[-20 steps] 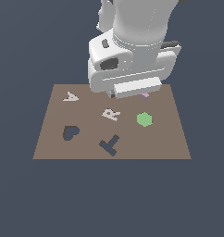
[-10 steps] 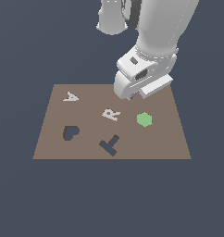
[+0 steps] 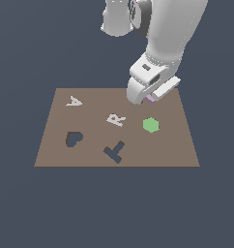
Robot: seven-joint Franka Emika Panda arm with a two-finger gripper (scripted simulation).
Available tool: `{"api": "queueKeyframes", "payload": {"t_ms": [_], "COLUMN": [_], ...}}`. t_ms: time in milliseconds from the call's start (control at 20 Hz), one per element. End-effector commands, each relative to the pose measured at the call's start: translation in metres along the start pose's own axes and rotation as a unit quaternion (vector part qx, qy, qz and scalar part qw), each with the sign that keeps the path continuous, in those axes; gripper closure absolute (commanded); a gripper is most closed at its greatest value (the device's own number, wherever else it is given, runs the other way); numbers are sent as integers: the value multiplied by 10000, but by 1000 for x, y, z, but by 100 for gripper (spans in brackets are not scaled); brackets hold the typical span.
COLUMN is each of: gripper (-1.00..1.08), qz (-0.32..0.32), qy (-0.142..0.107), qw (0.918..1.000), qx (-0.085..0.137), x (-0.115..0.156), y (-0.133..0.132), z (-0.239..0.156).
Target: Insert a designated object into the corresponding slot on a board.
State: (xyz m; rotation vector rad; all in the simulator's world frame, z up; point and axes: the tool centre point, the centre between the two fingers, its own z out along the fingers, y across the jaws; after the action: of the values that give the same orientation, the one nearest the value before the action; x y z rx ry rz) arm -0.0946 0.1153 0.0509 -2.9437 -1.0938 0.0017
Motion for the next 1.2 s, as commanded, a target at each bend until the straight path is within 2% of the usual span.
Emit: {"api": "queueKeyframes", "payload": {"t_ms": [0, 550, 600, 1150], "gripper": [-92, -92, 108, 108], "qz": [-1, -26, -26, -26], "qy": [0, 2, 2, 2], "qw": [10000, 10000, 10000, 10000], "qx": [0, -7, -7, -7], "x": [0, -1, -1, -1], "y": [0, 0, 0, 0], "z": [0, 21, 21, 21]}}
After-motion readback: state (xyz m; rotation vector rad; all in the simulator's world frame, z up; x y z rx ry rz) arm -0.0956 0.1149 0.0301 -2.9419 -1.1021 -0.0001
